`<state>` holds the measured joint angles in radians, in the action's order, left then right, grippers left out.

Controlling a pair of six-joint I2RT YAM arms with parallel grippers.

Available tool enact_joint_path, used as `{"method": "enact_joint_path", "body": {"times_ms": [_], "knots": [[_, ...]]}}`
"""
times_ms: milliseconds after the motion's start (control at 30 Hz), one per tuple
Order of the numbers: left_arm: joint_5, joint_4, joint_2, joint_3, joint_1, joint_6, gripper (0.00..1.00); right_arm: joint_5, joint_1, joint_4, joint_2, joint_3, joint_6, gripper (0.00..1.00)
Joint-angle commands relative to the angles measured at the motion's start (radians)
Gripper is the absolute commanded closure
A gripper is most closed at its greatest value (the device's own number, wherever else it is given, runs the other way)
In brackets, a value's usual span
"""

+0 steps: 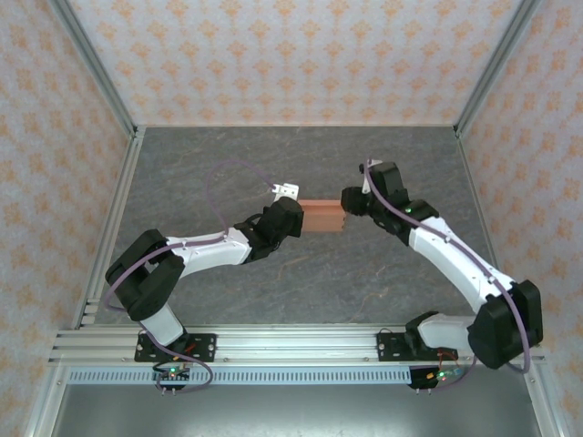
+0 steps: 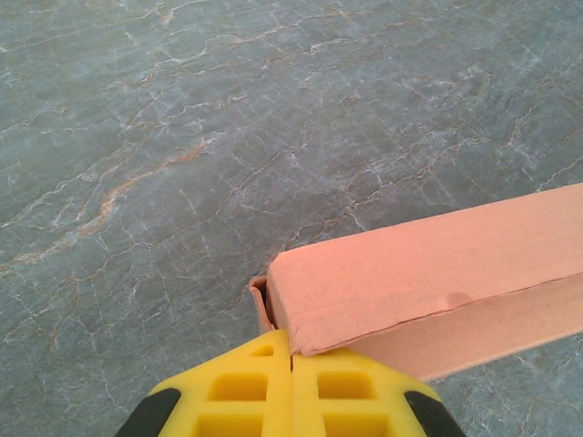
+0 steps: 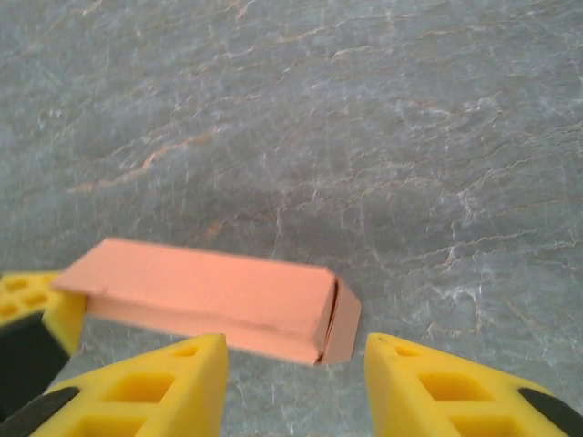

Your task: Fold the paper box

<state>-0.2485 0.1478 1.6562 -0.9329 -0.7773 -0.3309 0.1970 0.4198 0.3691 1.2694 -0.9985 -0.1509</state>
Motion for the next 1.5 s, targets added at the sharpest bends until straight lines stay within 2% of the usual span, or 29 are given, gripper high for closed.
{"method": "enact_joint_path", "body": {"times_ms": [0,267,733,1133,1467], "knots": [[-0.003,-0.084,0.025,0.024,-0.011,0.017,1.00,0.096,-0.039,0.000,0.072,-0.039,-0.068,0.55],[-0.014,-0.083,0.018,0.030,-0.014,0.018,1.00,0.170,-0.053,-0.054,0.175,-0.030,-0.107,0.53],[-0.028,-0.092,0.010,0.038,-0.033,0.014,1.00,0.181,-0.053,-0.153,0.179,0.102,-0.160,0.60],[-0.020,-0.113,-0.037,0.052,-0.039,0.009,0.78,0.175,-0.053,-0.227,0.178,0.175,-0.200,0.68],[-0.017,-0.140,-0.082,0.078,-0.042,0.011,0.64,0.162,-0.047,-0.285,0.173,0.220,-0.242,0.72]]}}
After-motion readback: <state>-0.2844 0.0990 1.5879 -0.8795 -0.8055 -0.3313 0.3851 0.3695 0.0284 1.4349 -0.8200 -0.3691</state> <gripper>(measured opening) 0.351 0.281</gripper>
